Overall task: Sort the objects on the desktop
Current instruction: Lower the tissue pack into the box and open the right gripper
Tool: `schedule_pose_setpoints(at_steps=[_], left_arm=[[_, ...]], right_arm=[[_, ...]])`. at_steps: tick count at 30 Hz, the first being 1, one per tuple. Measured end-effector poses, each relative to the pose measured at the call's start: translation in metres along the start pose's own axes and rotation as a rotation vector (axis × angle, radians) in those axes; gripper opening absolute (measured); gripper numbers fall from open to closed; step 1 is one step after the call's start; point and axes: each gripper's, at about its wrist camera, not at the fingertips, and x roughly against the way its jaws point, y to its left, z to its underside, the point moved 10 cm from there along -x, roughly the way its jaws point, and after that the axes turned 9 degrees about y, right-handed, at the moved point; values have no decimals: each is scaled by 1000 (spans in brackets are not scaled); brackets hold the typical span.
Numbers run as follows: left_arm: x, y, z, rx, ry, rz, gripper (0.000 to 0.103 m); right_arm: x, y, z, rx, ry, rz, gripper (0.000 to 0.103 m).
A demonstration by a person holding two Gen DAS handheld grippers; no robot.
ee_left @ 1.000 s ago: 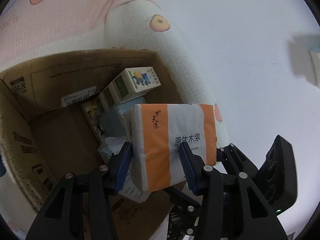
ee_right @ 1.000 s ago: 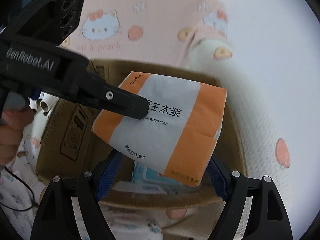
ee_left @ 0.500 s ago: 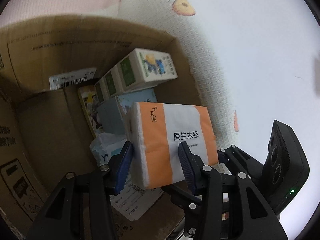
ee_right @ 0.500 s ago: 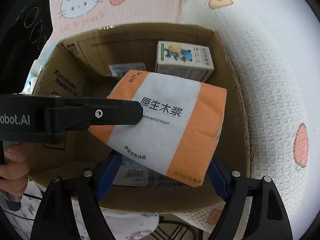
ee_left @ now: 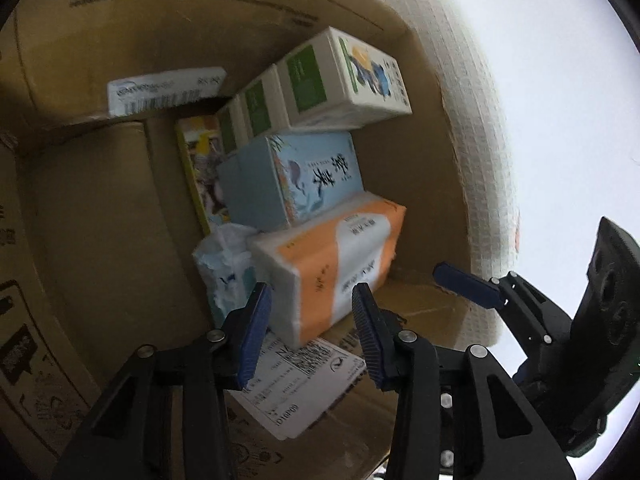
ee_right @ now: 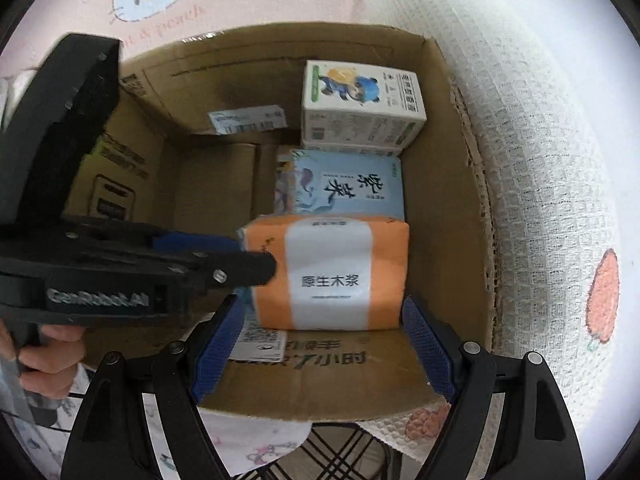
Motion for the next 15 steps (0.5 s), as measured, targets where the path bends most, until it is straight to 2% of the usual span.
schedule_pose_setpoints(at_steps=[2, 4, 6, 7, 10, 15], left_arm=[[2, 3, -2, -4, -7, -16, 45], [1, 6, -4, -2, -4, -27, 23], [-7, 12, -6, 22, 2, -27, 18], [-9, 14, -6, 33, 9, -21, 18], [-17, 15, -8, 63, 34, 3, 18], [-27, 15, -14, 72, 41, -11, 18]], right_arm=[[-1, -4, -2, -15, 2, -3, 80], [-4, -9, -3, -39, 6, -2, 78], [-5, -12, -6, -52, 5, -12, 59], [-6, -14, -7, -61, 7, -16, 43], [-12, -23, -13, -78, 19, 7, 41], [-33, -38, -18, -108, 98, 82, 41]])
